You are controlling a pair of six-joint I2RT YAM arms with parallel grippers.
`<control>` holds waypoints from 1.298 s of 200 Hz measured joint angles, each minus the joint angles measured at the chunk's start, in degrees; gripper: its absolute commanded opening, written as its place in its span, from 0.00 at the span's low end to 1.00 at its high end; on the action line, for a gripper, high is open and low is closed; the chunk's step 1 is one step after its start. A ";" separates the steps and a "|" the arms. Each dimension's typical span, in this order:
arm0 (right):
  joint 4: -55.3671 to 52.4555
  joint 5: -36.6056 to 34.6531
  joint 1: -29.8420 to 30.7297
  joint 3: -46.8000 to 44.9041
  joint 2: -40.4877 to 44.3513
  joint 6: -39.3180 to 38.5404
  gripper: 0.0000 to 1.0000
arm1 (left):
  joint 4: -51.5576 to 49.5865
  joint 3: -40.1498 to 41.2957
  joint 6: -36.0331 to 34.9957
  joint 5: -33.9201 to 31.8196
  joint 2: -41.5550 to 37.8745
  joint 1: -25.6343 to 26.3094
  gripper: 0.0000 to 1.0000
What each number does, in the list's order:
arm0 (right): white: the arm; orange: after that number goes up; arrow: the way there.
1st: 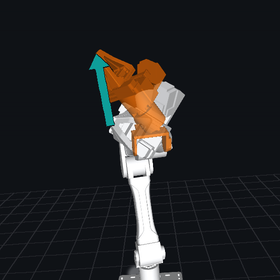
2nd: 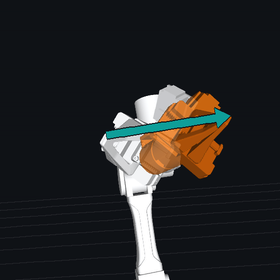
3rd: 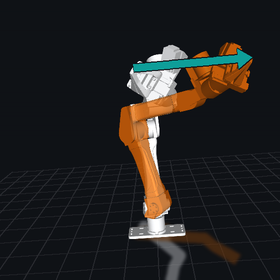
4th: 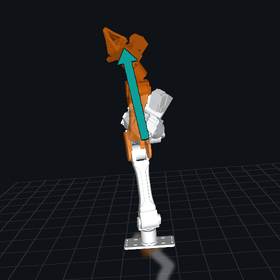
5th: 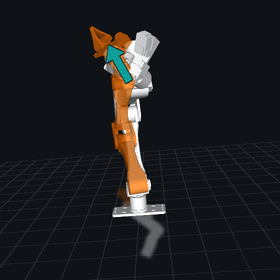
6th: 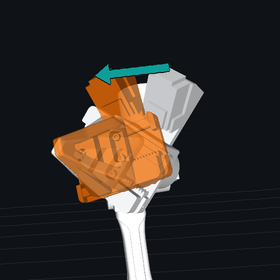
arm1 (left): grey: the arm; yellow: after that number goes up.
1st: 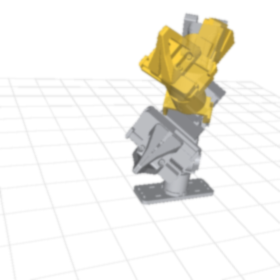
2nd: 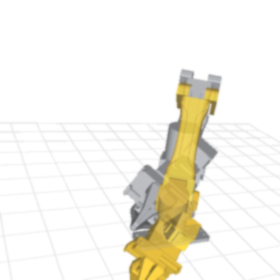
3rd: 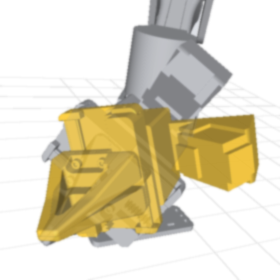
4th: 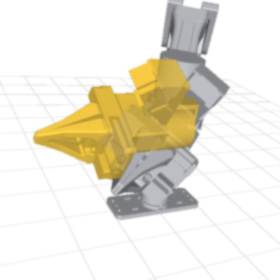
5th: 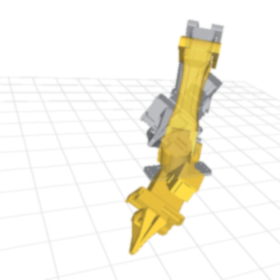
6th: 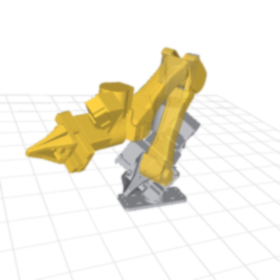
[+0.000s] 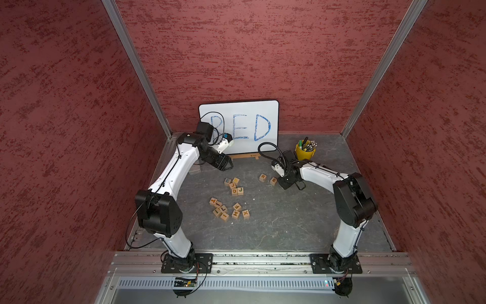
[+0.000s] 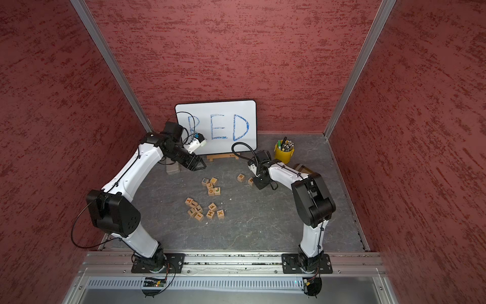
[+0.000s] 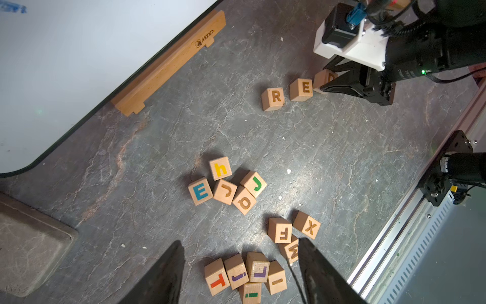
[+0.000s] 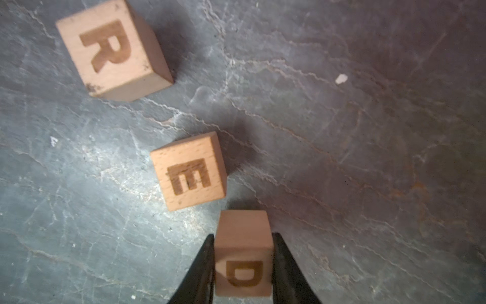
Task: Assemble the uppercase word "red" with letter blocks
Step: Move the letter block to the center of the board.
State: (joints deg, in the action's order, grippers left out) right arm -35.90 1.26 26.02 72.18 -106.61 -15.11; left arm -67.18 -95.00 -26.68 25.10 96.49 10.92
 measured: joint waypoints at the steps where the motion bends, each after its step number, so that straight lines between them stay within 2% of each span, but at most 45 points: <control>1: 0.00 0.00 0.00 0.07 -0.02 0.00 0.21 | 0.02 -0.04 0.00 -0.02 0.00 -0.02 0.70; 26: 0.02 0.04 0.20 0.79 -0.26 0.04 0.27 | -0.31 -0.50 -0.20 -0.13 0.42 -0.31 0.70; 126: -3.52 -0.28 0.31 0.79 -0.26 0.57 0.31 | -1.01 -0.57 -0.31 -0.09 1.75 -0.31 0.71; 205: -2.38 -0.33 0.31 -1.18 -0.26 1.57 0.55 | -0.96 -0.57 -0.81 -0.02 1.75 -0.31 0.71; 259: -0.79 -0.48 0.31 -1.86 2.75 6.40 0.63 | -0.96 -0.57 -0.81 0.39 1.75 -0.31 0.71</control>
State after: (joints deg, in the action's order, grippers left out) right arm -36.69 0.78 26.33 70.32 -103.85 -8.71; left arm -68.14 -95.57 -27.49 25.50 98.24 10.61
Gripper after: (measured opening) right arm 0.626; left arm 0.711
